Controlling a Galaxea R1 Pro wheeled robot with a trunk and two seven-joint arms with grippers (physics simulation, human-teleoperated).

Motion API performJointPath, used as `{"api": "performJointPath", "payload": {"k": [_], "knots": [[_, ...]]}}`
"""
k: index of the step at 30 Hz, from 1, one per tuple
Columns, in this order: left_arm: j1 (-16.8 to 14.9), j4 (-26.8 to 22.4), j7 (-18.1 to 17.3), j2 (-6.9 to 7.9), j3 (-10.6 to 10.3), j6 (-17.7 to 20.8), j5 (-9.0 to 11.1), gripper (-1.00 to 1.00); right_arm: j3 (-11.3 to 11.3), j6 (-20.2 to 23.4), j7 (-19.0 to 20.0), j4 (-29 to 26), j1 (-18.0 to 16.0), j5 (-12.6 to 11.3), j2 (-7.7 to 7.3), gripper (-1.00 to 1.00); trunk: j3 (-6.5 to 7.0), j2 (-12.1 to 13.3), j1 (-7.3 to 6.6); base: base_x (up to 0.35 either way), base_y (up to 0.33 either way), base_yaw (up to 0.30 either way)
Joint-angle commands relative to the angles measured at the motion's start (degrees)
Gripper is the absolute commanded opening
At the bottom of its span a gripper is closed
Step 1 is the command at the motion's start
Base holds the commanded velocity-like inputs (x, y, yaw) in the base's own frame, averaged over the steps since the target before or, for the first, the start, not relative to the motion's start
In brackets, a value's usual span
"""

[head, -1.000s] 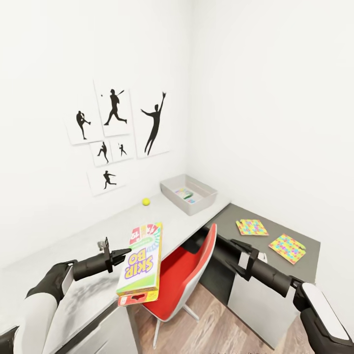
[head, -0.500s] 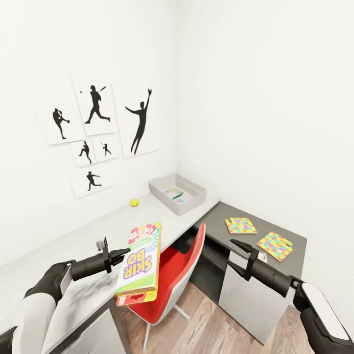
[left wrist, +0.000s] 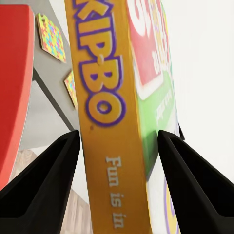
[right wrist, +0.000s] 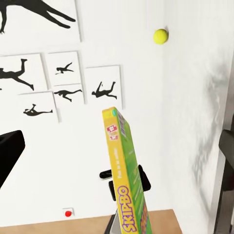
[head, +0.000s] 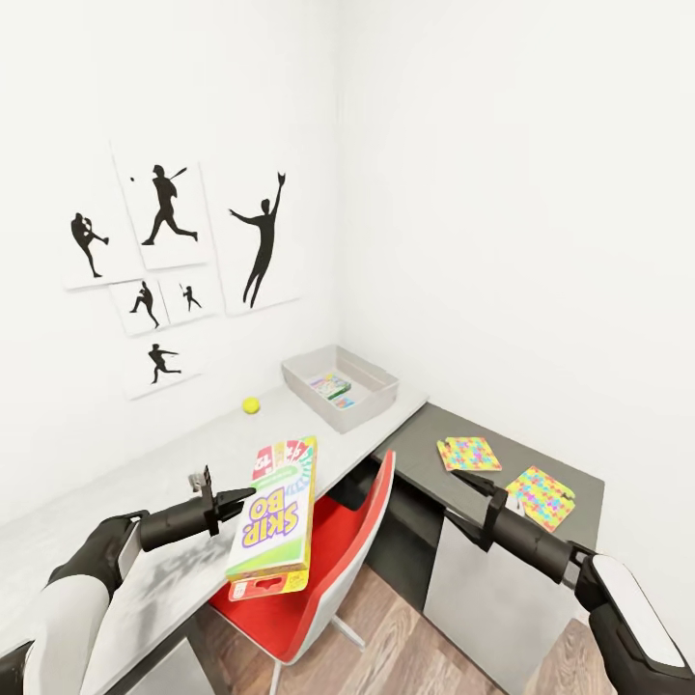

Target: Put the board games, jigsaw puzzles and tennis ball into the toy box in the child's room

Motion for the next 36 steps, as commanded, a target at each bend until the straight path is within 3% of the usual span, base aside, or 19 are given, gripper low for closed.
{"api": "performJointPath", "payload": {"k": [1,19,25,36], "knots": [[-0.08,-0.02,-0.36,-0.04,0.37,0.53,-0.6,-1.0,-0.11,0.25,0.32,0.02,-0.06,0.36,0.0,1.0,-0.13,-0.13,0.04,0.01,-0.006,0.0],[0.01,-0.02,-0.59,-0.04,0.4,0.49,-0.52,-1.0,-0.18,0.25,0.29,-0.51,-0.04,0.34,0.0,1.0,-0.13,-0.13,0.04,0.001,0.0,-0.059],[0.01,-0.02,-0.62,-0.04,0.39,0.37,-0.52,-1.0,-0.03,0.25,0.28,-4.45,-0.06,0.38,0.0,1.0,-0.13,-0.13,0.04,0.03,0.0,-0.139],[0.1,-0.02,-0.62,-0.04,0.45,0.35,-0.52,-1.0,-0.2,0.08,-0.1,-5.01,-0.06,0.49,0.04,1.0,-0.13,-0.13,0.04,0.091,-0.012,-0.006]]}}
